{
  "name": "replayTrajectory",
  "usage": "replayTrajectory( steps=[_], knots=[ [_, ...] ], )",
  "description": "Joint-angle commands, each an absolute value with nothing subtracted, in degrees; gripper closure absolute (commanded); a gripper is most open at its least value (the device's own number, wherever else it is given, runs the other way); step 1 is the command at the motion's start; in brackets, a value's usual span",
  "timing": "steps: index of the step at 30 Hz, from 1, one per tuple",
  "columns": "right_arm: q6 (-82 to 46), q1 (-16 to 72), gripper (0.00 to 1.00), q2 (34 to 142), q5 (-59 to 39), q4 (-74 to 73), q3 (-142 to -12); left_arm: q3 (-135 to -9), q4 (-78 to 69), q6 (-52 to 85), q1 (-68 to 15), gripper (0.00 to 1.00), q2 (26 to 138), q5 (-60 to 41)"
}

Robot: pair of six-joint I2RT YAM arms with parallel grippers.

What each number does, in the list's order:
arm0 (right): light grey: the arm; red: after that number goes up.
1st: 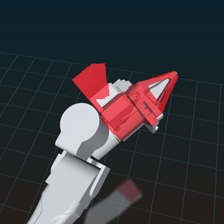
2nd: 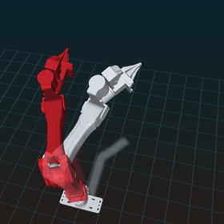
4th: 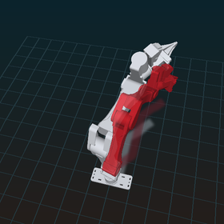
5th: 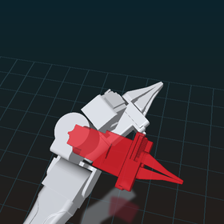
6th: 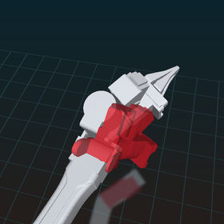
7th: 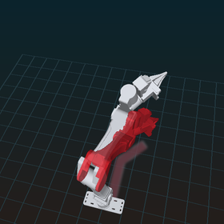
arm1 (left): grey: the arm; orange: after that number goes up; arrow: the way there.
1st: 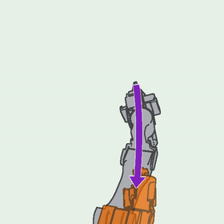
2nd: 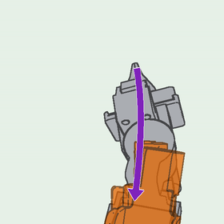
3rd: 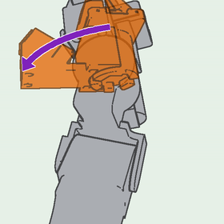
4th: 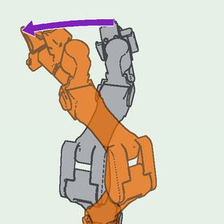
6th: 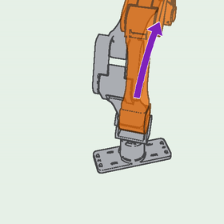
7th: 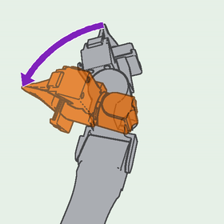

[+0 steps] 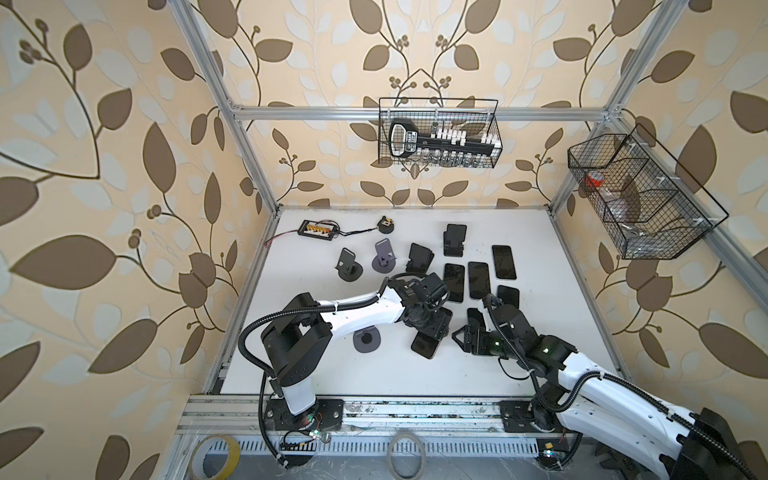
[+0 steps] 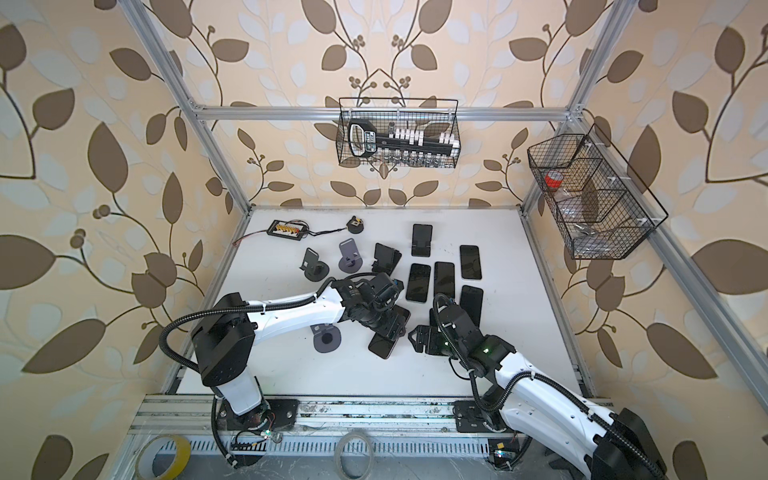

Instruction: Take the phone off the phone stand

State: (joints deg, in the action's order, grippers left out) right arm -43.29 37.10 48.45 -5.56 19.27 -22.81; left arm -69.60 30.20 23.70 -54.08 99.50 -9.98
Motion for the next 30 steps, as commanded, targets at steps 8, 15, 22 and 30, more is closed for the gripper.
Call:
replayTrajectory(
  steps=[8, 15, 22, 30],
  knots=[
    [-44.12, 36.93, 0.10, 46.53, -4.71, 18.98, -22.67, -70.17, 28.80, 26.29, -54.93, 1.00, 100.90, -7.75],
    [-44.47, 37.00, 0.11, 44.42, -3.57, 20.03, -22.80, -72.41, 30.29, 25.88, -54.93, 1.00, 104.26, -7.11],
    [-44.82, 36.94, 0.11, 43.59, -3.04, 20.21, -22.42, -72.96, 30.53, 25.75, -54.93, 1.00, 106.17, -6.90],
    [-44.73, 36.96, 0.11, 44.29, -3.03, 20.21, -22.68, -72.74, 30.41, 25.74, -54.93, 1.00, 107.73, -7.47]
  ],
)
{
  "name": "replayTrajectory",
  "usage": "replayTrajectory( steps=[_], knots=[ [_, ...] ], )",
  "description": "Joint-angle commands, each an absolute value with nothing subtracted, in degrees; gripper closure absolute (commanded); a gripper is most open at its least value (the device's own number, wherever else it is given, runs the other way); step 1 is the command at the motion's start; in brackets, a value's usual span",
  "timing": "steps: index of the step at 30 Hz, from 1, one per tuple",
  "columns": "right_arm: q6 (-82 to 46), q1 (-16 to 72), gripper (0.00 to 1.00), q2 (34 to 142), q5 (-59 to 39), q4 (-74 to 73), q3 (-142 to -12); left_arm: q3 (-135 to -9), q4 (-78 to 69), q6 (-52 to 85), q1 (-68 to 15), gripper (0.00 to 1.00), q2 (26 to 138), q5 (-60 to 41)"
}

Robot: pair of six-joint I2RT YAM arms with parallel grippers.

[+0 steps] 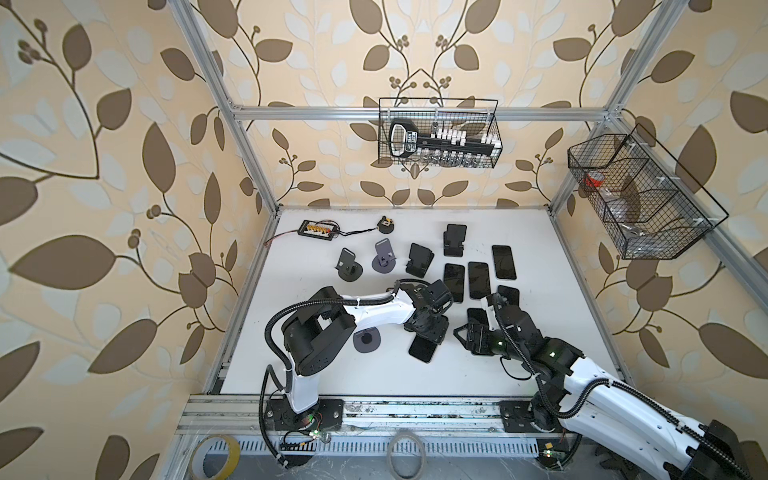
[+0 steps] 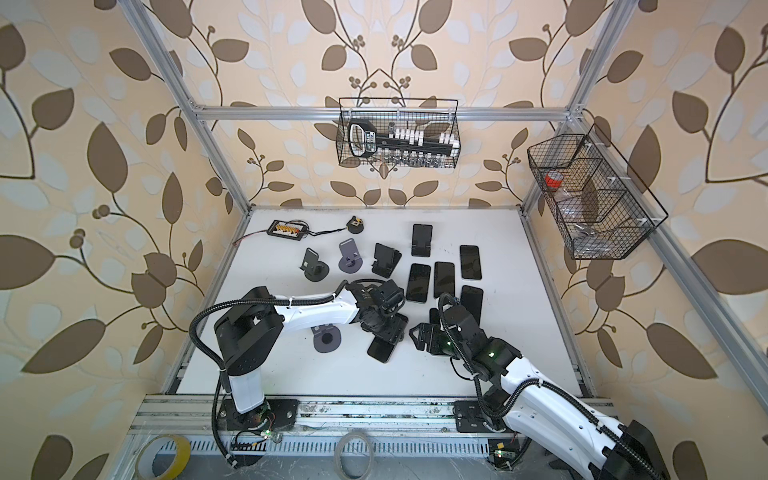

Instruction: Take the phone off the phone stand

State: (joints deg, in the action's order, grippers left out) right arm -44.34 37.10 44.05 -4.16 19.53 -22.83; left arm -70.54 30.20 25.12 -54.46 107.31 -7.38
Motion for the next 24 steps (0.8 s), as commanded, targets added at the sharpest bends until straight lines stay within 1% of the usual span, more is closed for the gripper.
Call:
replayTrajectory(
  steps=[1, 24],
  knots=[
    [-44.65, 36.93, 0.11, 44.44, -3.07, 20.19, -22.76, -72.80, 30.41, 25.68, -54.93, 1.00, 107.70, -7.44],
    [-44.47, 36.95, 0.11, 47.02, -3.66, 19.14, -23.12, -71.90, 29.09, 25.74, -54.93, 1.00, 110.15, -9.33]
  ],
)
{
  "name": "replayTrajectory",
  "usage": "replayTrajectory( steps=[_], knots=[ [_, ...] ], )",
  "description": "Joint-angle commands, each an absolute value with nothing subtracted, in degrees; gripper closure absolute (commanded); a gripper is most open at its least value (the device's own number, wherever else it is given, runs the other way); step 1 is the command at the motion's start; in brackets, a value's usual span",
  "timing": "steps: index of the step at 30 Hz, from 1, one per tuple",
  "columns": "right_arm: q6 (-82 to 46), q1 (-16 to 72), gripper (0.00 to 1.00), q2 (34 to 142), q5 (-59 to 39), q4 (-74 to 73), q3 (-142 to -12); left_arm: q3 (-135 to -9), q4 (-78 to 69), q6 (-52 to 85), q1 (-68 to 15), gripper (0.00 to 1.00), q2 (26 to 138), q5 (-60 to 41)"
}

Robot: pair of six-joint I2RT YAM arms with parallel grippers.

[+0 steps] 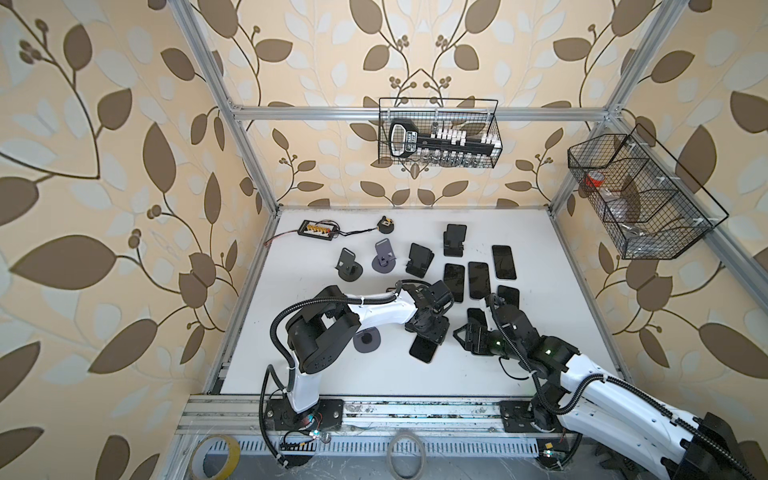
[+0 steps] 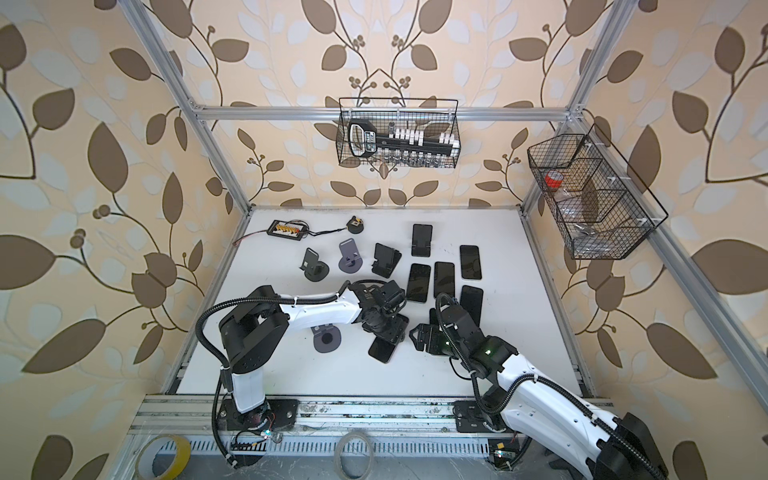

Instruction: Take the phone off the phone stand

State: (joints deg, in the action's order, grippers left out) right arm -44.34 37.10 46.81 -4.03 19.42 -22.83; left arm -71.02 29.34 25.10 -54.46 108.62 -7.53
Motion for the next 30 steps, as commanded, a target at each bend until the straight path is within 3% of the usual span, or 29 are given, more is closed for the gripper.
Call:
replayTrajectory(
  steps=[1, 30],
  knots=[
    [-44.48, 36.96, 0.11, 46.96, -3.68, 19.08, -23.09, -71.81, 29.03, 25.88, -54.93, 1.00, 110.11, -9.32],
    [-41.03, 36.99, 0.11, 45.18, 4.28, 19.03, -27.28, -70.93, 27.56, 25.75, -54.93, 1.00, 110.43, -6.41]
  ],
)
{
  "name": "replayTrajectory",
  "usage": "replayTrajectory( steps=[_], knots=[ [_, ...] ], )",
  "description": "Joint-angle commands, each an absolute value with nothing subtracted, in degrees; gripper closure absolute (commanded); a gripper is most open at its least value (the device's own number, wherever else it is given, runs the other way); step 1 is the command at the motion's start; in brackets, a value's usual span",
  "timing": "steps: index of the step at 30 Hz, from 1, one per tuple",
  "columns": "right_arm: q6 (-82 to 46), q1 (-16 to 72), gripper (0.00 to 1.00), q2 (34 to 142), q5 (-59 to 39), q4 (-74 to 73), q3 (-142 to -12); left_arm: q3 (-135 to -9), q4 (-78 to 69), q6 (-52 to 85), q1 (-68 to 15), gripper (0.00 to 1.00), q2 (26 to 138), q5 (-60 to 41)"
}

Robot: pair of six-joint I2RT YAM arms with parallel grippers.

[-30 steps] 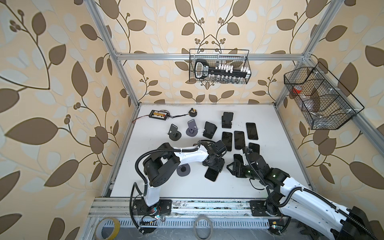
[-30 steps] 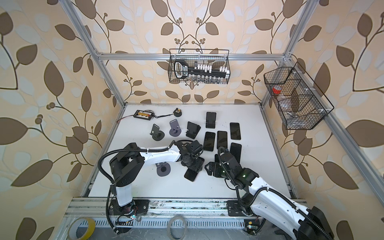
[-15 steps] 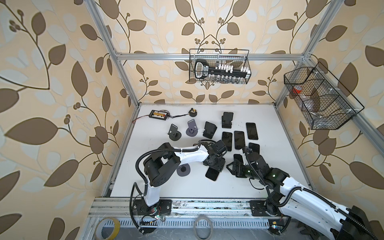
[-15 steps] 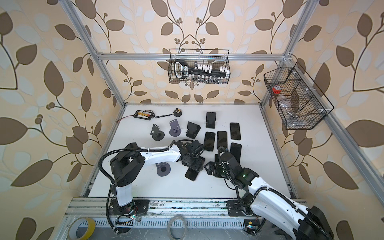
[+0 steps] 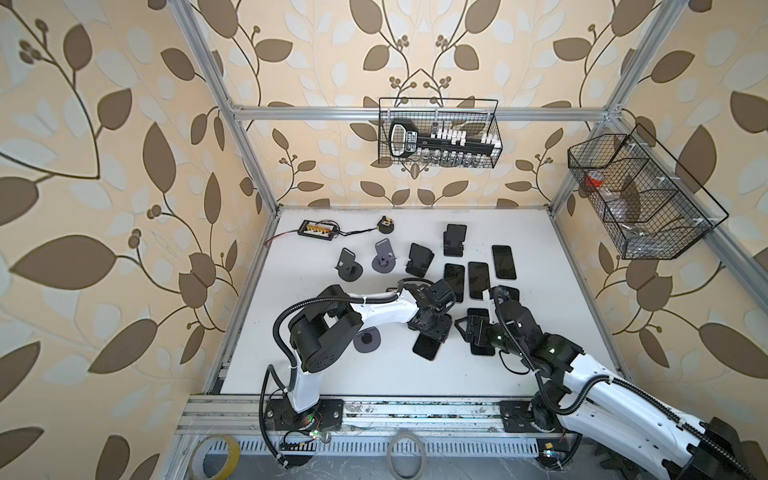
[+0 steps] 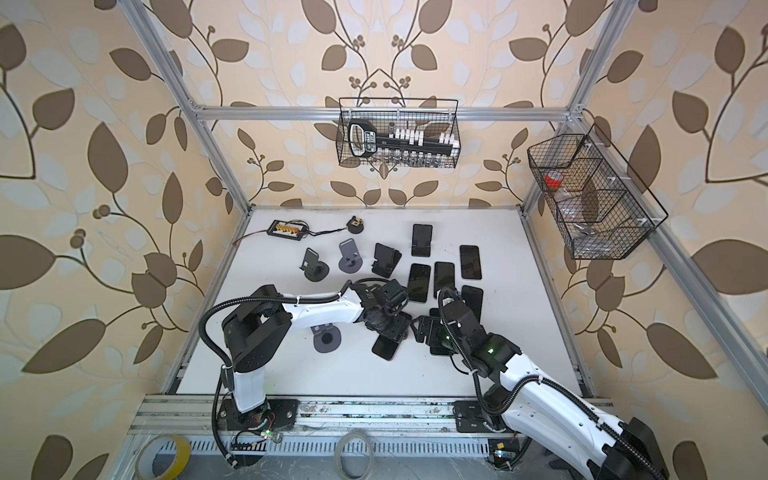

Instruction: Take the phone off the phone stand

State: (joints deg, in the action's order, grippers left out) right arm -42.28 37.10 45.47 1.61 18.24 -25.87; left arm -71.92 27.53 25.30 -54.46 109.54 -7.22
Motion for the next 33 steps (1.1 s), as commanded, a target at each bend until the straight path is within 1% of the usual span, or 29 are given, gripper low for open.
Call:
replayTrajectory(
  steps=[1, 10, 33],
  knots=[
    [-41.21, 36.99, 0.11, 45.18, 4.35, 18.61, -27.05, -70.93, 27.48, 25.78, -54.93, 1.00, 110.52, -6.38],
    [-41.92, 36.96, 0.11, 47.44, 3.73, 17.00, -27.44, -70.44, 26.56, 25.40, -54.93, 1.00, 110.23, -6.19],
    [-43.55, 36.94, 0.11, 47.20, 3.18, 15.91, -26.06, -69.76, 26.68, 25.72, -54.93, 1.00, 110.94, -6.24]
  ],
)
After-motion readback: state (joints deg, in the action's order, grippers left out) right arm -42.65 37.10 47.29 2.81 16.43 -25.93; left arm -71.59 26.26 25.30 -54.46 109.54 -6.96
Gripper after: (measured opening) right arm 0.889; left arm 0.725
